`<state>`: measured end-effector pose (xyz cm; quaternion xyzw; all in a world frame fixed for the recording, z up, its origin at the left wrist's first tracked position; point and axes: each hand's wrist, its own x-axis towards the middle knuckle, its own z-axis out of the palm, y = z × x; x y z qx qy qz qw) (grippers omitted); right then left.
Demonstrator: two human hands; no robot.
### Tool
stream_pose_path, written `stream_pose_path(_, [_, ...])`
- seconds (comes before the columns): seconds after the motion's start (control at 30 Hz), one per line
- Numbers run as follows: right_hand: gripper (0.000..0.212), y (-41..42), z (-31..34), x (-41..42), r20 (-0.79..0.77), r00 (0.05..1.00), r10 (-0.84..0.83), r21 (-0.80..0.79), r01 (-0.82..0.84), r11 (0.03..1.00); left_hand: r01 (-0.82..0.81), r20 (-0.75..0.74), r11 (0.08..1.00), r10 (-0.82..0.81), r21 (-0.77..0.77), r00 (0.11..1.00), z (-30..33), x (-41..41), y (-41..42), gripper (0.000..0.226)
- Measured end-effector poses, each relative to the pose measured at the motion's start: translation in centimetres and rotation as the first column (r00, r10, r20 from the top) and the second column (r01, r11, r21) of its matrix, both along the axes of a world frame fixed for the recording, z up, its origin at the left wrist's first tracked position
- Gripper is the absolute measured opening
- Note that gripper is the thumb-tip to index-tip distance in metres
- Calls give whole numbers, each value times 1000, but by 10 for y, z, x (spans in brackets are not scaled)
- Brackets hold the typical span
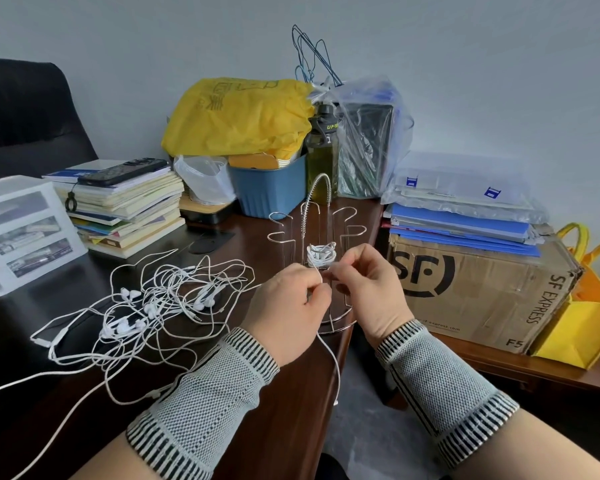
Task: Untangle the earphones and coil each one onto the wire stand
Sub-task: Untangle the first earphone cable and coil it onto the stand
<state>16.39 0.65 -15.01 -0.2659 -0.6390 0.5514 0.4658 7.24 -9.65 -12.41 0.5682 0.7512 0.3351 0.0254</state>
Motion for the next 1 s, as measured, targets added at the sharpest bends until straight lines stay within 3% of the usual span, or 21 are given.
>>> stream_pose_path(0.13, [39, -8, -1, 7, 69, 996, 58, 286, -75, 955, 11, -67, 998, -15, -56, 998, 4, 0, -1, 30])
stream_pose_path(0.23, [55, -12, -2, 7, 167, 986, -5, 457, -73, 887, 12, -108, 995, -23, -98, 994, 8, -2, -1, 25])
stream_pose_path(0.43, [46, -9, 4, 4, 161, 986, -54, 510, -36, 859, -25, -295, 993, -11, -118, 955, 21, -1, -6, 21])
stream_pose_path(0.53, [33, -7, 6, 2, 160, 986, -50, 478, -33, 877, -25, -230, 998, 10, -61, 973, 26, -5, -5, 21])
stream_pose_path(0.67, [15, -8, 6, 0, 92, 996, -15, 325, -16, 946, 19, 116, 999, -15, -28, 993, 35, -15, -7, 22])
stream_pose_path(0.87, [18, -7, 6, -6, -5, 1000, -5, 47, 5, 999, -60, 381, 993, 16, 102, 925, 41, -28, -10, 23])
stream_pose_path(0.93, [21, -7, 6, -9, -13, 1000, -19, -1, 19, 1000, -129, 394, 982, 65, 139, 917, 41, -26, -4, 26])
stream_pose_path(1.0, [24, -6, 8, -11, -19, 999, -28, -38, 27, 999, -182, 270, 975, 142, 129, 952, 40, -23, 3, 33])
